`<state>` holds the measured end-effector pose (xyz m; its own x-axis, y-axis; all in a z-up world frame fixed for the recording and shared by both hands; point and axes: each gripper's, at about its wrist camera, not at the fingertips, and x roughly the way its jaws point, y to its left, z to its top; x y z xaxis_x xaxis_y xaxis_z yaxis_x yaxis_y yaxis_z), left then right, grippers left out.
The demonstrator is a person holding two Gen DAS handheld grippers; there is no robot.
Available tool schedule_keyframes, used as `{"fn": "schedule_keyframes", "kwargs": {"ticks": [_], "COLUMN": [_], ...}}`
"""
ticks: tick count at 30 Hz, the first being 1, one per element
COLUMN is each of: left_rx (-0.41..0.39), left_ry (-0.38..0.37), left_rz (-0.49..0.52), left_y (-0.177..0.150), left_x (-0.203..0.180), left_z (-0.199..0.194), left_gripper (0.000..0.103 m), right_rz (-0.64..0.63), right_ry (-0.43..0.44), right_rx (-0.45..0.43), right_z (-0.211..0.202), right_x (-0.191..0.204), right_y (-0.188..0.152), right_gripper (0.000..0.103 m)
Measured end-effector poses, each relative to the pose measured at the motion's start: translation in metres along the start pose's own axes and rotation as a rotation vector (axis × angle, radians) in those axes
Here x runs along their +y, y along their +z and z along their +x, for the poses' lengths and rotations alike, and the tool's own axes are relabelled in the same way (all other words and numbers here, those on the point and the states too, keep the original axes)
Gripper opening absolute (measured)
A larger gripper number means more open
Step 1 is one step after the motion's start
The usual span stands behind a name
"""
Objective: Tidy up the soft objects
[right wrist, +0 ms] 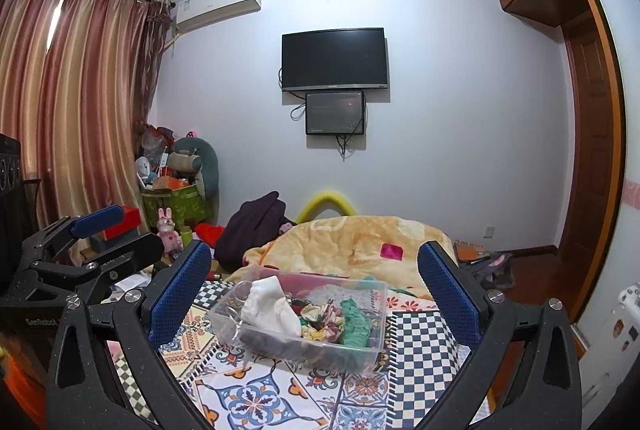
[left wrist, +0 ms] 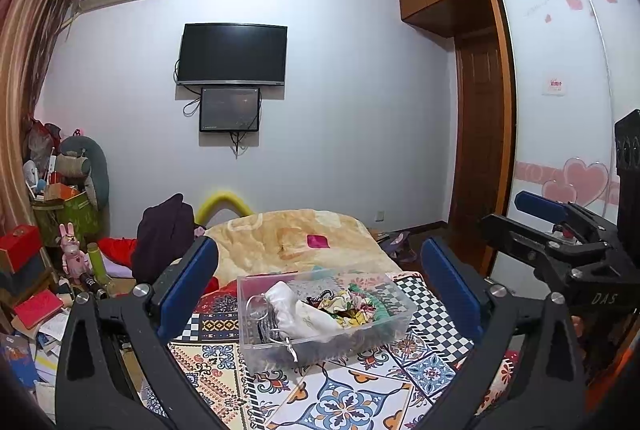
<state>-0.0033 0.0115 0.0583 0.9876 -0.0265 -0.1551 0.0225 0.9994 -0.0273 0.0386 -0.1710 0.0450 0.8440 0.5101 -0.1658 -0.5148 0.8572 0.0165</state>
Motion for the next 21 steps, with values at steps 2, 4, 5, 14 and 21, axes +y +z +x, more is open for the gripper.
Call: {"fn": "schedule_keyframes", "kwargs": {"ticks": [2,4,5,14,21], "left_rx": [0.003,0.005,0.004,0.003,0.006], "left_ry": [0.003,0.005,0.007,0.012,0.01], "left_rz": [-0.001,-0.003,-0.004,-0.005,-0.002], "left_y": [-0.0014,-0.002,-0.0026,-0.0045,-0.0049], "left_x": [0.0005,0.0011,0.0015,0.0021,0.0006], "left_z": [0.0009,0.0019,0.0021,0.0007,0.0017], "left_gripper": [0.103,0.103,0.103,0.103,0.103], "right_rz": [0.006,0.01,0.013,0.023,0.02], "right_ry": [-0.002,-0.005,-0.006,-0.011,-0.011], "right_rx": [0.001,0.003,0.003,0.006,0.008], "right_z": [-0.0002,-0.0004,-0.0005,-0.002,-0.0026], "right_x": [-0.0013,-0.0023,-0.0031,-0.0054,-0.0051], "right_y": [-0.0006,-0.0007,-0.0002,-0.0008,-0.0003], "right_gripper": [0.103,0.103,0.103,0.103,0.103]}}
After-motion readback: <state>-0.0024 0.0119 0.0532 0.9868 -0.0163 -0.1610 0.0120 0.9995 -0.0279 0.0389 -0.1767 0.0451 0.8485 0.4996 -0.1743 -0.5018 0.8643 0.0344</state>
